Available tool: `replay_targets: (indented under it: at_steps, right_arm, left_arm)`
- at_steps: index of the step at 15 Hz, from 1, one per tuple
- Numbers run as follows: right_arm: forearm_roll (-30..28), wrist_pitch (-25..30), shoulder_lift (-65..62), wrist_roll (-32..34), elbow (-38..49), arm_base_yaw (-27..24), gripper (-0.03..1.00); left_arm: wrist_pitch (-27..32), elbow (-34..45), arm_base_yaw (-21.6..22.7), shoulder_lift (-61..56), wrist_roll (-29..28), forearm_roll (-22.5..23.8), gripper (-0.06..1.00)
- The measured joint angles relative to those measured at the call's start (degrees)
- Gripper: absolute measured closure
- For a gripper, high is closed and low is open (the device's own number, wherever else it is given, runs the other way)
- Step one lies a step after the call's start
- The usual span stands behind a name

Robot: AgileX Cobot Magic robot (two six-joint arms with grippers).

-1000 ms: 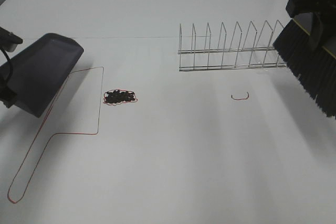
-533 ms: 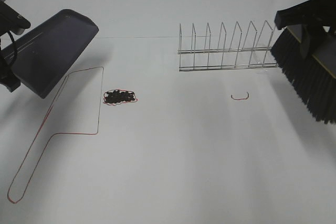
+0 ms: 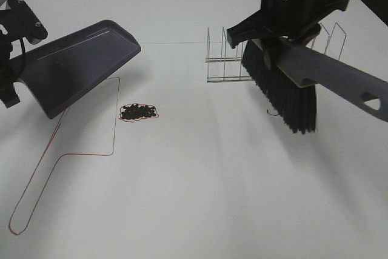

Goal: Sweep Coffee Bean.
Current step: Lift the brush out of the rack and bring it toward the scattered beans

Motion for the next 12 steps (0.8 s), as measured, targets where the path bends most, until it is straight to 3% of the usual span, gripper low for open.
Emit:
replay_targets:
  at_steps: [2, 5, 12]
  right_arm:
    - [0.00, 0.00, 3.09, 0.00, -3.15, 1.95, 0.62]
    - [0.06, 0.00, 7.51, -0.23, -8.31, 4.13, 0.62]
    - [0.63, 0.11, 11.34, -0.52, -10.14, 4.41, 0.62]
  left_arm:
    - [0.00, 0.00, 1.38, 1.43, -0.17, -0.23, 0.61]
    - [-0.23, 0.00, 4.64, 3.04, -0.29, -4.18, 0.61]
    - [-1.49, 2.23, 4.64, 3.44, -0.11, -6.07, 0.61]
